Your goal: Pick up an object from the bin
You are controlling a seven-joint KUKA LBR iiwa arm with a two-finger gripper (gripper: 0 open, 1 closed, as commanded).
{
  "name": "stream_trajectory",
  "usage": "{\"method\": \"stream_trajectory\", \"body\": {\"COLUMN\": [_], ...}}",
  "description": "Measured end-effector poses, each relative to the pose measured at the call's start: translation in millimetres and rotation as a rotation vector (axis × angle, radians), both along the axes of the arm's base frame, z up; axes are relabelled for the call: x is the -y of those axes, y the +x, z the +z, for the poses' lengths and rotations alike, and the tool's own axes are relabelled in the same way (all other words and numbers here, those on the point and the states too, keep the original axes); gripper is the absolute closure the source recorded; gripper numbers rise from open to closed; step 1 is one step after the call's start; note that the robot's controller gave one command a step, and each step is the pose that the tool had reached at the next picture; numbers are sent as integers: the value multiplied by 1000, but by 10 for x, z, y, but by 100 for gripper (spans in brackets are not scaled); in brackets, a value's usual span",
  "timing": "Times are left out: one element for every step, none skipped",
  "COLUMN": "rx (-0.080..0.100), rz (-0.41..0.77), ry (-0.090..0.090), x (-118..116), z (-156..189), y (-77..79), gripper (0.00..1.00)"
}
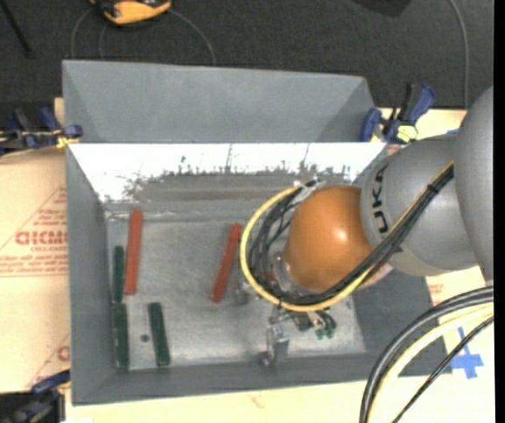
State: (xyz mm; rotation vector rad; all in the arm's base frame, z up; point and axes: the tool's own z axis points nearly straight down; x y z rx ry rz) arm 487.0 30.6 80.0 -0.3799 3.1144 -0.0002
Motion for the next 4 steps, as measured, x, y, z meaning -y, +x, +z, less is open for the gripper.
{"method": "stream_trajectory", "body": {"rx": [13, 3, -8, 2], "rz": [27, 47, -21, -52], "ry": [-1, -1, 0, 0], "x": [-215, -520, -386, -810], "z": [-41, -73, 416, 525], "y": [-43, 79, 208, 300], "gripper": [0, 0, 0, 0]}}
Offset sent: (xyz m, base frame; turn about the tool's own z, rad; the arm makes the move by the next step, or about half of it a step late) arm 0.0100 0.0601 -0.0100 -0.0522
